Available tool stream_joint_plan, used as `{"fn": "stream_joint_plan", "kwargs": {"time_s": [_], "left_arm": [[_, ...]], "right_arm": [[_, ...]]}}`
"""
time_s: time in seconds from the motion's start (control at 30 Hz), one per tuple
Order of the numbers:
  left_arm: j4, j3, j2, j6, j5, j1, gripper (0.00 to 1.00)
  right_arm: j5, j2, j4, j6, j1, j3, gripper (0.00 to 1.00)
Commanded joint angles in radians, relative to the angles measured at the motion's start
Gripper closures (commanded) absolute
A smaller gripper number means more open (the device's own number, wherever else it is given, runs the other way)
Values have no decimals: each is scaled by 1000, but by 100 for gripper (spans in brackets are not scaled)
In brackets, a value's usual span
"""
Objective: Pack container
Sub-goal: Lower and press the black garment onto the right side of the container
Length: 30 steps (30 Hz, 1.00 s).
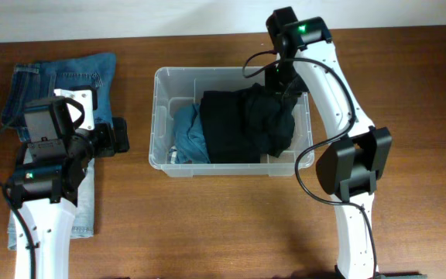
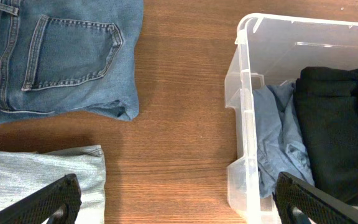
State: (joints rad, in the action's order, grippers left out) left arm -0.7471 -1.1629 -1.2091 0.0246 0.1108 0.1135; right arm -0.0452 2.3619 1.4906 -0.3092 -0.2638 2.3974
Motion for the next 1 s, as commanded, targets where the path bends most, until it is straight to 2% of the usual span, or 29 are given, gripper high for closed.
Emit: {"fn": "stream_joint_plan", "kwargs": {"time_s": [0.0, 0.37, 0.43, 0.53, 0.8, 0.97], "left_arm": [[2, 0, -3, -10, -7, 3, 1], [2, 0, -3, -10, -7, 3, 1], [2, 0, -3, -10, -6, 3, 1], [2, 0, -3, -10, -7, 3, 0], [2, 0, -3, -10, -6, 3, 1], [2, 0, -3, -10, -7, 3, 1]], "right_arm": [[-11, 2, -6, 17, -26, -17, 78], [-11, 2, -117, 12, -37, -315, 83], [-11, 2, -118, 5, -37, -340, 89], [-10, -1, -117, 4, -40, -341, 91], [-11, -93, -115, 2, -40, -297, 90], [-11, -153, -127, 2, -40, -228, 85]]}}
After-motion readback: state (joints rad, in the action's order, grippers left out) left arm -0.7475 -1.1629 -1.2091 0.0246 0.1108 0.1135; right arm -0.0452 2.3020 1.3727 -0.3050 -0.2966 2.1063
